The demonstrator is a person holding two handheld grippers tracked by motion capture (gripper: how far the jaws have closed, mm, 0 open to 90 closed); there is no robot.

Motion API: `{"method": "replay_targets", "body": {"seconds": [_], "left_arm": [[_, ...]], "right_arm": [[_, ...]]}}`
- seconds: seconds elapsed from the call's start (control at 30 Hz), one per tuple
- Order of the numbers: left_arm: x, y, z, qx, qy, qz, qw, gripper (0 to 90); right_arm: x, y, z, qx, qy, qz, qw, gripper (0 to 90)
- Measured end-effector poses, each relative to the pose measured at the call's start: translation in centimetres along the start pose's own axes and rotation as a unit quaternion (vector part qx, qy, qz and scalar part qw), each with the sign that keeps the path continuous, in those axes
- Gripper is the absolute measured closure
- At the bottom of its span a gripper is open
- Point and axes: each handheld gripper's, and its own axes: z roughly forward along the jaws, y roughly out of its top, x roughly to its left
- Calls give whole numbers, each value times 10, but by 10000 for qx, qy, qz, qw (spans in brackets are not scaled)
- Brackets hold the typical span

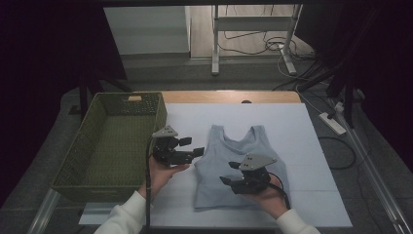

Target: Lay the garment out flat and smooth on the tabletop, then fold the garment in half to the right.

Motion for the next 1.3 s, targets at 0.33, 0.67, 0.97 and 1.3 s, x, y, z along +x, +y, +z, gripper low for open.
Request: {"method": "replay_targets", "body": {"seconds": [0.33, 0.67, 0.97, 1.3], "left_arm": [[1, -1, -1, -3, 40, -8, 10000, 269], [2, -1, -2, -49, 71, -23, 10000, 269], [3, -3, 2, 23, 87, -30, 10000, 269], [4, -3, 3, 44, 83, -35, 10000, 268]], "right_arm": [[11, 2, 8, 41, 210, -84, 9997, 394], [24, 5, 17, 119, 404, -193, 9989, 393], [36, 5, 24, 217, 568, -270, 9978, 392], [50, 5, 36, 363, 830, -350, 9953, 392]]}}
